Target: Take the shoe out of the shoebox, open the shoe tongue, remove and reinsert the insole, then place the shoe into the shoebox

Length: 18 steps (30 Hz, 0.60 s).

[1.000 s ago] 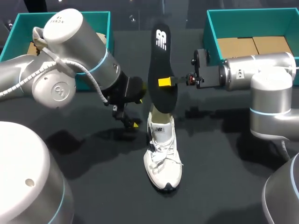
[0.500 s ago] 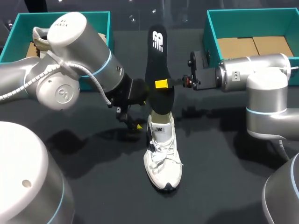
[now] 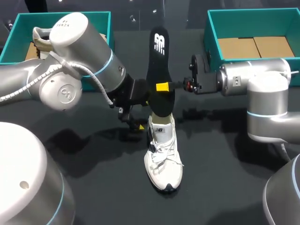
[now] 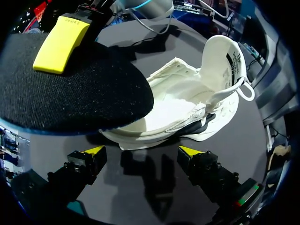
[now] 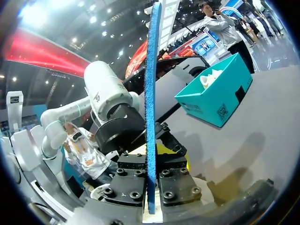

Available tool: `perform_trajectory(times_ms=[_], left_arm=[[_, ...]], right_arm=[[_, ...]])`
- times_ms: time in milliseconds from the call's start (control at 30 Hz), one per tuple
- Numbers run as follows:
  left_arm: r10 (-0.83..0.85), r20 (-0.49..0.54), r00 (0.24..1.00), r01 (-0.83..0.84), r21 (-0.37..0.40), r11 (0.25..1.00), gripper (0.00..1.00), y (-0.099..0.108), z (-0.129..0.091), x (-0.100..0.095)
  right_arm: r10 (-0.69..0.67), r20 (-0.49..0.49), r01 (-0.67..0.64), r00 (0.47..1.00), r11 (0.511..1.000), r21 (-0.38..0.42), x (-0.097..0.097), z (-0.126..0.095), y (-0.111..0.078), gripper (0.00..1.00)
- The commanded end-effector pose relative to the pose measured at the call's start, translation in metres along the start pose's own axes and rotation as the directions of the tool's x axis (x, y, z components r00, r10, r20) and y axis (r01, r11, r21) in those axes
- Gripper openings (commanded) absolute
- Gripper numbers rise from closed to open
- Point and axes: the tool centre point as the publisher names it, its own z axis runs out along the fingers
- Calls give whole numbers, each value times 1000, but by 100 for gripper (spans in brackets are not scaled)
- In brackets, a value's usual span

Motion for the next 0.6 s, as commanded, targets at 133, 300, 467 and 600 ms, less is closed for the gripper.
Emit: perform_trajectory(times_ms=[133,300,467,600], left_arm=[[1,-1,1000,-1,1,1000,100,0,1,0],[1,-1,1000,-1,1,1000,100,0,1,0],[1,-1,1000,-1,1,1000,100,0,1,0],[1,-1,1000,-1,1,1000,100,0,1,0]], right_arm=[[-38,-17,38,999,999,-4,-1,6,-1,0],[-68,-29,68,997,998,2,-3,10,-1,0],[-81,-39,80,996,997,-14,-8,12,-6,0],[-100,-35,99,994,995,-34,-10,10,-10,0]])
